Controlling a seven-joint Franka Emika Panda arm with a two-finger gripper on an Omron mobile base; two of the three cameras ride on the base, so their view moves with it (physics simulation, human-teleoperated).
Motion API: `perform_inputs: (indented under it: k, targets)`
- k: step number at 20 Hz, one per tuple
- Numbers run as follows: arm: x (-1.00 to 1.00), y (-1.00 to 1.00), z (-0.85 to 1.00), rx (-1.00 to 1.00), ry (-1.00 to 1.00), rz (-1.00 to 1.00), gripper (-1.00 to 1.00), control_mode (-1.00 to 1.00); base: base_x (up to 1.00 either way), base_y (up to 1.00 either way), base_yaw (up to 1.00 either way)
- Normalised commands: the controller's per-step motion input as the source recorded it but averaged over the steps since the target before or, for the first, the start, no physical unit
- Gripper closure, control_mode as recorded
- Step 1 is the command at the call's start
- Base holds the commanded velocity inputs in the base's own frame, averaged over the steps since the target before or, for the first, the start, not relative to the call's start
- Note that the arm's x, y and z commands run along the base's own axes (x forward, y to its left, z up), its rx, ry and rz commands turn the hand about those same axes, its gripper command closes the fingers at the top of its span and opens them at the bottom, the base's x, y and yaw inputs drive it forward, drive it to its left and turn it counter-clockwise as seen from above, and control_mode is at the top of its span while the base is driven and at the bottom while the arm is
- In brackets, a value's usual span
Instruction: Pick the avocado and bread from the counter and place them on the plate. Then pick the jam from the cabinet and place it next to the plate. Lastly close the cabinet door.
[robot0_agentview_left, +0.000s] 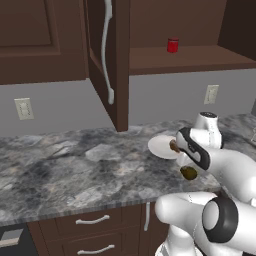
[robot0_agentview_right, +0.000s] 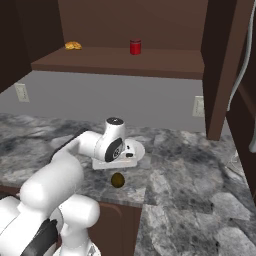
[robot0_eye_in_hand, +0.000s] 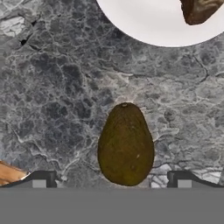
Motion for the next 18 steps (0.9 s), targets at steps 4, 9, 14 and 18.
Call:
perform_inputs:
  k: [4, 9, 14, 18]
  targets:
    - [0.00, 0.05, -0.11, -0.05, 0.00, 0.01, -1.00, -1.00, 0.00, 0.00, 0.00]
    - [0.00, 0.03, -0.10, -0.05, 0.02, 0.02, -1.00, -1.00, 0.00, 0.00, 0.00]
    - [0.05, 0.00, -0.16, -0.05, 0.02, 0.04, -1.00, -1.00, 0.00, 0.00, 0.00]
    - [0.10, 0.00, -0.13, -0.05, 0.02, 0.04, -1.00, -1.00, 0.00, 0.00, 0.00]
